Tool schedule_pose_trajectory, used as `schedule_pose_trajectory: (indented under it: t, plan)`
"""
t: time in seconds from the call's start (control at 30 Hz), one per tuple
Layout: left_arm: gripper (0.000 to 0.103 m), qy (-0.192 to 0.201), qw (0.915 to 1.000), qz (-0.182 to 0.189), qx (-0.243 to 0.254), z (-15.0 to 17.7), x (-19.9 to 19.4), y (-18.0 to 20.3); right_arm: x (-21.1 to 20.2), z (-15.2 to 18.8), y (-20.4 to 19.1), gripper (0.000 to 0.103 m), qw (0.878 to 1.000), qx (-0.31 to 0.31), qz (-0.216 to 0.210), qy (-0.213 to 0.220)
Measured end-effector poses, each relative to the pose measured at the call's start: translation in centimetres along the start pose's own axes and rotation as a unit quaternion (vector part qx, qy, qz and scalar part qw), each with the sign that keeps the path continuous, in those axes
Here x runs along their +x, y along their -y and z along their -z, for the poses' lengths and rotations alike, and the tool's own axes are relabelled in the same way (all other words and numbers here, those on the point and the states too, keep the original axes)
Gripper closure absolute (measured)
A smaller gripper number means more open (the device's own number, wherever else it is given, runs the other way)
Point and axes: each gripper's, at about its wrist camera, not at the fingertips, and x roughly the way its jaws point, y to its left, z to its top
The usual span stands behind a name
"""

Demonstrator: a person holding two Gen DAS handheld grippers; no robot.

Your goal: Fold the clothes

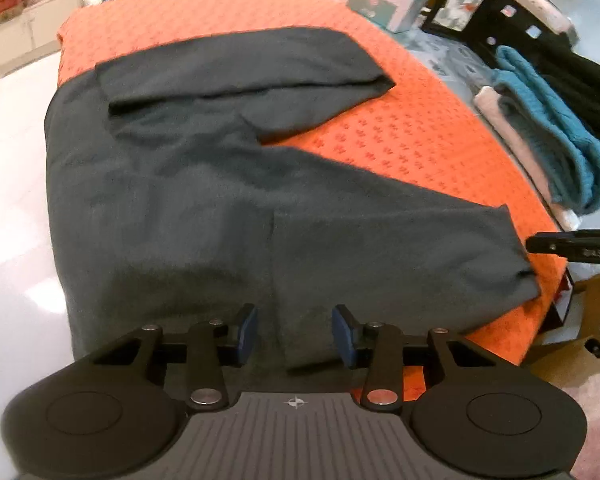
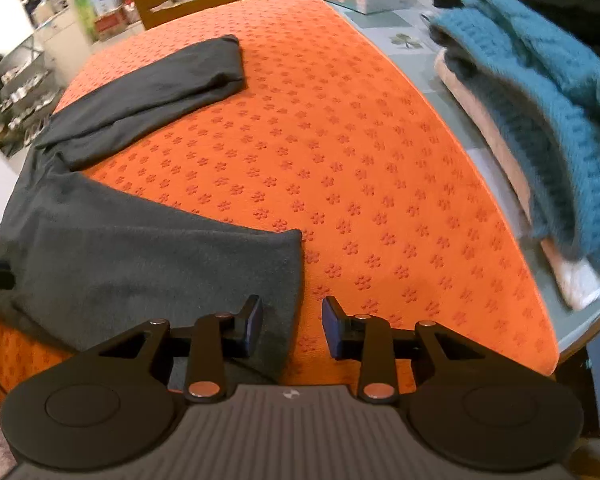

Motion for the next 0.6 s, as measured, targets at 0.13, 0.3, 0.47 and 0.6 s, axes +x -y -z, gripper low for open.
schedule_pose_trajectory:
  t: [0.13,0.3,0.47,0.6]
  plan:
    - [0.075,-0.005,0.9998,-0.022,0.000,0.1,1.0,0.6,0.1,-0.3,0.3,0.065,1.000,-0.001,-0.012,0.000]
    - [0.074,-0.003,0.9992,-0.040,0.009,-0.1,2.2,1.3,0.4,-0.3,-0.3,0.065,1.000,-0.009,-0.018,0.002]
    - [0.098,0.021,0.9990,-0.039,0.004,0.2,2.0,1.7,0.3,0.0,-0.8,0.065,1.000,-0.018,-0.022,0.000]
    - [0.098,0.060,0.9975,-0.031,-0.021,0.6,-0.8,1.5,0.0,0.0,-0.9,0.065,1.000,-0.024,-0.020,0.003]
